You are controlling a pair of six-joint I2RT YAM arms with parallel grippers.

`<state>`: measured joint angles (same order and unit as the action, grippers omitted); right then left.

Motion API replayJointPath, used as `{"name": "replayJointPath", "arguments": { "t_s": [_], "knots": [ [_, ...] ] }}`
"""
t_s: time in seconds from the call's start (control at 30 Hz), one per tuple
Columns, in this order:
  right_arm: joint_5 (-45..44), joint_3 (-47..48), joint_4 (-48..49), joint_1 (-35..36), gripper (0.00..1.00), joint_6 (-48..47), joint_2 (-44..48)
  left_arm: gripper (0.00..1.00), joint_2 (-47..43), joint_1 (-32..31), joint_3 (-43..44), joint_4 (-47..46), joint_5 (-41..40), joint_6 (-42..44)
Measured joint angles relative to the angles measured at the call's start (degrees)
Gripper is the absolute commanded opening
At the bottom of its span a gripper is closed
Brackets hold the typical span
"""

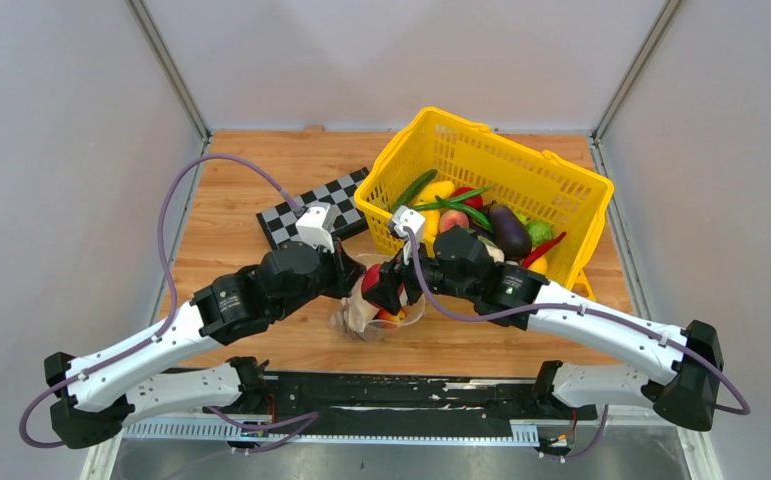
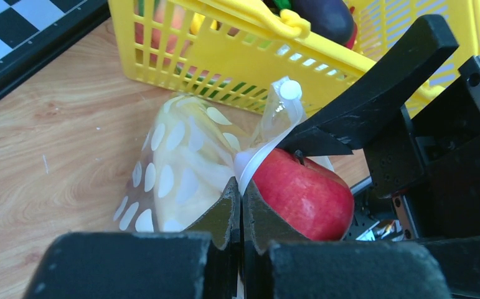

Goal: Place the food in the zip-top bag and seal the zipper
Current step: Place the fake fruit in the zipper food storage bag.

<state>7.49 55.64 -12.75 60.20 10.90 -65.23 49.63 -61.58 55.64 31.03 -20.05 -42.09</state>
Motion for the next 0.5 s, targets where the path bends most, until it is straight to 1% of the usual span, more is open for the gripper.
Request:
{"name": "replayJointPath", "arguments": {
  "t_s": [0.1, 0.13, 0.23, 0.5],
  "knots": [
    [-1.70, -0.02, 0.96, 0.46, 0.74, 0.17, -1.01, 0.00, -0.44, 0.17, -0.55, -0.15, -0.92, -0.20],
    [-1.86, -0.07, 1.20, 0.55, 0.77, 0.22, -1.05, 0.00, -0.68, 0.17, -0.70, -0.17, -1.14, -0.26],
    [-1.25, -0.15, 2.23, 0.70, 0.81, 0.44, -0.90, 0.00, -1.40, 0.17, -1.16, -0.28, -1.66, -0.31],
    [0.79, -0.17, 4.07, 0.74, 0.83, 0.37, 0.85, 0.00, -1.62, 0.17, -1.46, -0.17, -1.70, -0.48]
  ]
}}
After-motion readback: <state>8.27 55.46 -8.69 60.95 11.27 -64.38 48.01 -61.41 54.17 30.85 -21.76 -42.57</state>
